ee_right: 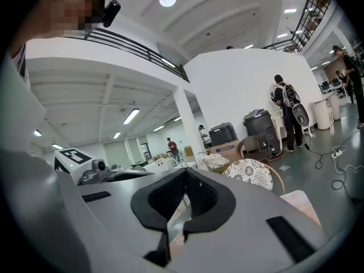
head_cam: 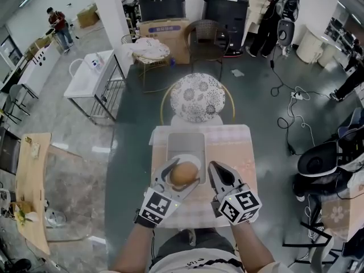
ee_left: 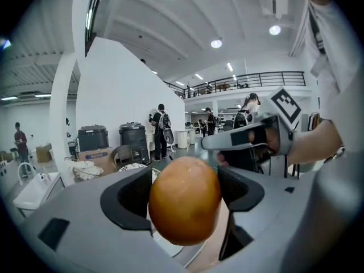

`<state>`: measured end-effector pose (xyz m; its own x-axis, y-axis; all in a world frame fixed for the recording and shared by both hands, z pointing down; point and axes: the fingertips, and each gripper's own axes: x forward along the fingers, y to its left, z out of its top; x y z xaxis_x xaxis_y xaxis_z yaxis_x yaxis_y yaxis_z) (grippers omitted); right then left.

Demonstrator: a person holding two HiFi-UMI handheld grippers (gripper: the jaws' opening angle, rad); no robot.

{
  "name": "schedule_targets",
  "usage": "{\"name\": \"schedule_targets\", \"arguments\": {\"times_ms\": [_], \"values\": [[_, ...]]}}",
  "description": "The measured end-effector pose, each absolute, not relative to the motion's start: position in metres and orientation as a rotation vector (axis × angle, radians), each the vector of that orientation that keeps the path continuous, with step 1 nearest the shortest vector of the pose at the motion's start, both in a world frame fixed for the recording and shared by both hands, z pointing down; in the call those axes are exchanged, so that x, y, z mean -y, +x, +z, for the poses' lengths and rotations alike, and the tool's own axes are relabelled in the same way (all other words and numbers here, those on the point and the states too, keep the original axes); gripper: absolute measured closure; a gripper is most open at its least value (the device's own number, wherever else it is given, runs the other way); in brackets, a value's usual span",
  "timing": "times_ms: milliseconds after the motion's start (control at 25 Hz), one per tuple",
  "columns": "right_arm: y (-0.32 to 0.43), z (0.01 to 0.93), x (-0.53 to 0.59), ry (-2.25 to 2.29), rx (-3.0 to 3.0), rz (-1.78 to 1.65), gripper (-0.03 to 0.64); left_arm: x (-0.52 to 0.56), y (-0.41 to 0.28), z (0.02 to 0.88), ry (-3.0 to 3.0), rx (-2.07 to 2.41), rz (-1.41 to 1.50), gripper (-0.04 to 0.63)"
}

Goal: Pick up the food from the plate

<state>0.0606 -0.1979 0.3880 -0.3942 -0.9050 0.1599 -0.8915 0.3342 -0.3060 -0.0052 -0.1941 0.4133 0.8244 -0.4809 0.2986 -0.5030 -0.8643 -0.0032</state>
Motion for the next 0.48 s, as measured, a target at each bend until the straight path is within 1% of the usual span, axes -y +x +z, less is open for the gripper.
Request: {"name": "schedule_targets", "arguments": {"times_ms": [480], "values": [[0.064,0.339,0.184,-1.699,-2.520,-0.417,0.601,0.162,0.004,0.346,2.959,0.785,0.326,0.232]]}}
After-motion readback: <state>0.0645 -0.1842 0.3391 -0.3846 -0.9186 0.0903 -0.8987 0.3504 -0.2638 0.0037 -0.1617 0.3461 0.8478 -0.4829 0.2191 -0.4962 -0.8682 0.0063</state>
